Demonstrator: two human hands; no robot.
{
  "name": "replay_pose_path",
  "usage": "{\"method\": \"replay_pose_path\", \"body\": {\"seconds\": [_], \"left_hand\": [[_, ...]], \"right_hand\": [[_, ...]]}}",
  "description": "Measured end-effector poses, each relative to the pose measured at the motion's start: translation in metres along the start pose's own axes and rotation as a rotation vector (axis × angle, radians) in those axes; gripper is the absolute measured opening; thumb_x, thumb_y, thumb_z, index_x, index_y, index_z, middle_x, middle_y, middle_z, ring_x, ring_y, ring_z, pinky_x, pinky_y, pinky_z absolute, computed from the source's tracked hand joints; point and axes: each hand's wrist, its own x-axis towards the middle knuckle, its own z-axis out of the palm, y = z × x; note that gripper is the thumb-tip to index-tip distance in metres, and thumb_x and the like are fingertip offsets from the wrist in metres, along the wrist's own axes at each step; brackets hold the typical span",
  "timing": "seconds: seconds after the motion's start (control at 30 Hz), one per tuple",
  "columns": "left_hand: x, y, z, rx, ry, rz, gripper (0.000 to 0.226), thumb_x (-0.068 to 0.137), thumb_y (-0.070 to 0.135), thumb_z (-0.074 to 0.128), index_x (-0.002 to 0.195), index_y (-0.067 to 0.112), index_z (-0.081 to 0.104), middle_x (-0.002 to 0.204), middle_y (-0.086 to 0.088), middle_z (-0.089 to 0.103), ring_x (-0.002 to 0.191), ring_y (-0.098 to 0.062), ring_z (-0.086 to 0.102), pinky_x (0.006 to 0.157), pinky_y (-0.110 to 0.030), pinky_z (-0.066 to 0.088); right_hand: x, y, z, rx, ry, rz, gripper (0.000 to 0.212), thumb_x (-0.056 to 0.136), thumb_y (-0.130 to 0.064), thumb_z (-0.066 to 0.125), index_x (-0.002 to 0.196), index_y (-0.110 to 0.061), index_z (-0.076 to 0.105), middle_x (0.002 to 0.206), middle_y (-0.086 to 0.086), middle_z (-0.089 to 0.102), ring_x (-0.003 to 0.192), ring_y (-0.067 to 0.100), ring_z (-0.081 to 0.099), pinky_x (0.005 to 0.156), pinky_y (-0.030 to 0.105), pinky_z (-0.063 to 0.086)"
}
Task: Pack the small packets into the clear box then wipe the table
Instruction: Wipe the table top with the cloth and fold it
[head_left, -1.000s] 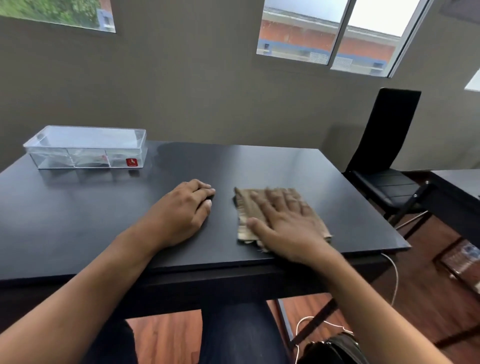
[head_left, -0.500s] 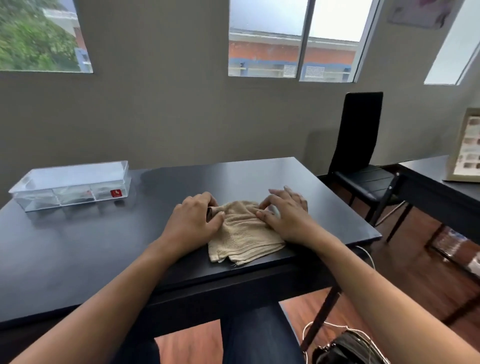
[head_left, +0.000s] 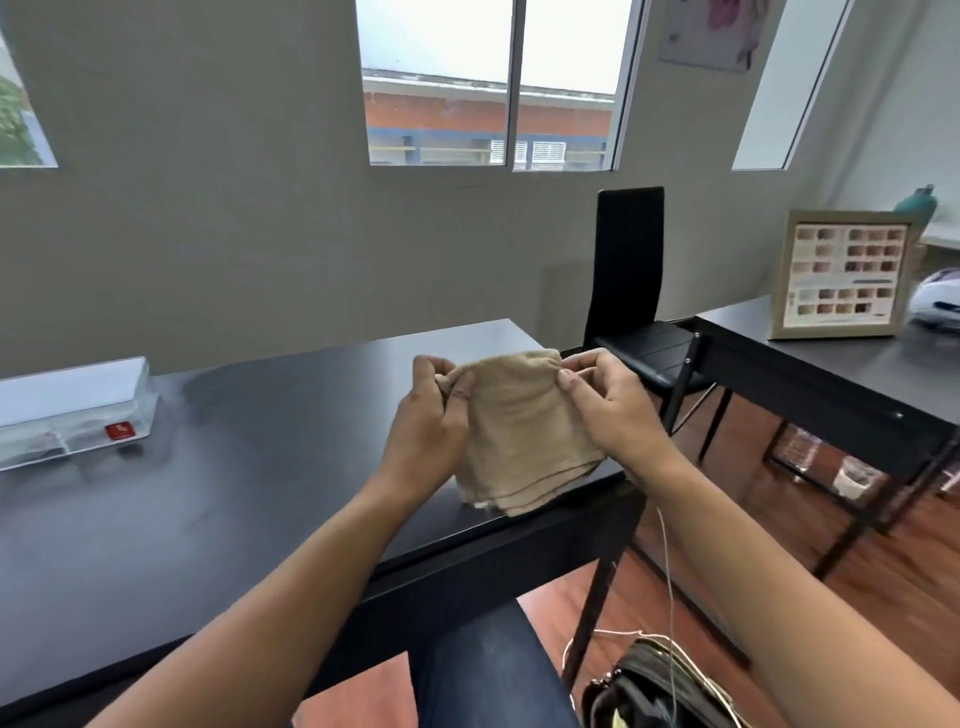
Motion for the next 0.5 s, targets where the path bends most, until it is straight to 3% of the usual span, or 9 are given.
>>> {"method": "replay_pose_path", "body": {"seconds": [0.1,0.17,0.23,0.33,0.5], "left_hand": [[0.008,0.001,0.03,0.021,-0.056,-0.028,0.015,0.103,0.034,0.051,0.109,0.02,0.048,0.075,0.012,0.058,0.066,-0.001,0.053,0.063,-0.025,0.046],[0.014,-0.001,0.045,0.083,-0.097,-0.041,0.018,0.1,0.03,0.054,0.115,0.021,0.048,0.082,0.008,0.061,0.077,-0.011,0.059,0.073,-0.034,0.051],[0.02,-0.006,0.056,0.206,-0.148,-0.022,0.031,0.096,0.028,0.06,0.122,0.022,0.046,0.092,0.002,0.064,0.086,-0.018,0.063,0.081,-0.037,0.051],[0.026,-0.017,0.059,0.354,-0.187,0.021,0.047,0.088,0.032,0.067,0.128,0.025,0.044,0.114,-0.001,0.062,0.098,-0.022,0.064,0.09,-0.04,0.051],[0.026,-0.031,0.033,0.466,-0.082,0.087,0.045,0.089,0.042,0.065,0.128,0.025,0.049,0.116,0.0,0.06,0.104,-0.021,0.061,0.094,-0.045,0.05]], "right_hand": [[0.014,0.01,-0.023,-0.149,0.038,0.032,0.008,0.094,-0.034,0.07,0.098,-0.027,0.07,0.08,-0.005,0.068,0.071,0.006,0.061,0.069,0.028,0.051],[0.022,0.014,-0.034,-0.287,0.054,0.033,0.007,0.094,-0.025,0.072,0.1,-0.023,0.072,0.079,-0.005,0.067,0.068,0.004,0.06,0.067,0.021,0.048],[0.029,0.02,-0.039,-0.448,0.035,0.041,0.011,0.092,-0.023,0.073,0.103,-0.021,0.073,0.083,-0.004,0.068,0.077,0.01,0.065,0.074,0.026,0.052],[0.033,0.027,-0.031,-0.813,-0.069,0.044,0.016,0.094,-0.028,0.064,0.106,-0.023,0.073,0.105,0.002,0.067,0.102,0.025,0.066,0.089,0.037,0.052],[0.03,0.014,0.01,-1.195,-0.027,-0.154,0.03,0.102,-0.032,0.048,0.119,-0.016,0.067,0.118,0.009,0.063,0.116,0.033,0.054,0.1,0.046,0.038]]}}
